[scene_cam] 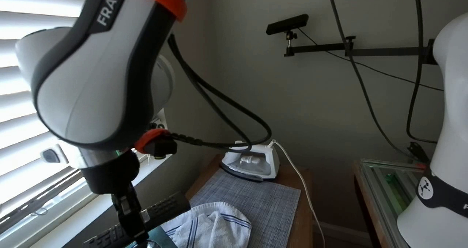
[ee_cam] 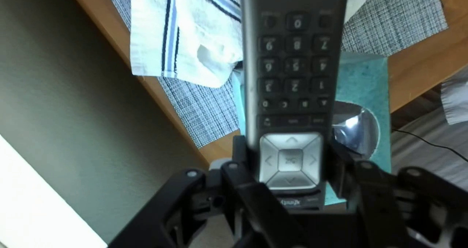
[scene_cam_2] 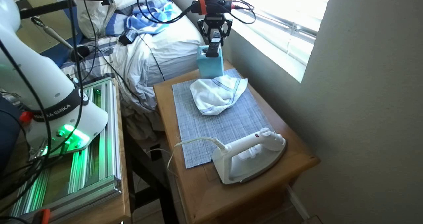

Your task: Lift the remote from the towel and put it on the box

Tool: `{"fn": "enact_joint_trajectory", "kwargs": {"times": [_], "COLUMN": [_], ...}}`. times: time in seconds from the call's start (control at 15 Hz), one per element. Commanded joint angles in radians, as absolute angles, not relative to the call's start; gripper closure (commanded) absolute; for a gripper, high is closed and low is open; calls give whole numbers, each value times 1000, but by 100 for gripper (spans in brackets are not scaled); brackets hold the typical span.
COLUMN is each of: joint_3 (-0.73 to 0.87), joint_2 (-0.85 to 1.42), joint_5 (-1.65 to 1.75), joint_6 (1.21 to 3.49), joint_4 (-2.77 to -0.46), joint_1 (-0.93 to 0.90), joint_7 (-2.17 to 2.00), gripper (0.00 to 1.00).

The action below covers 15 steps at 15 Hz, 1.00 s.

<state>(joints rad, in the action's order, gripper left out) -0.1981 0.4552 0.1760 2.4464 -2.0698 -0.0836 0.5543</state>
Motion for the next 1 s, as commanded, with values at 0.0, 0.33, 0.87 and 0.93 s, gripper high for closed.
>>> {"fn": "enact_joint_trajectory", "kwargs": {"times": [0.0, 0.33, 0.87, 0.93], "joint_3": [-235, -258, -265, -265], "joint_2": [496, 498, 499, 502], "joint_5": [139, 137, 122, 121], "joint_6": [2430, 2427, 2427, 2424], "joint_4": [-2026, -2041, -2065, -2065], "joint_1": [-64, -68, -48, -47], "joint_7": [607, 612, 633, 639], "gripper": [72, 72, 72, 72]}}
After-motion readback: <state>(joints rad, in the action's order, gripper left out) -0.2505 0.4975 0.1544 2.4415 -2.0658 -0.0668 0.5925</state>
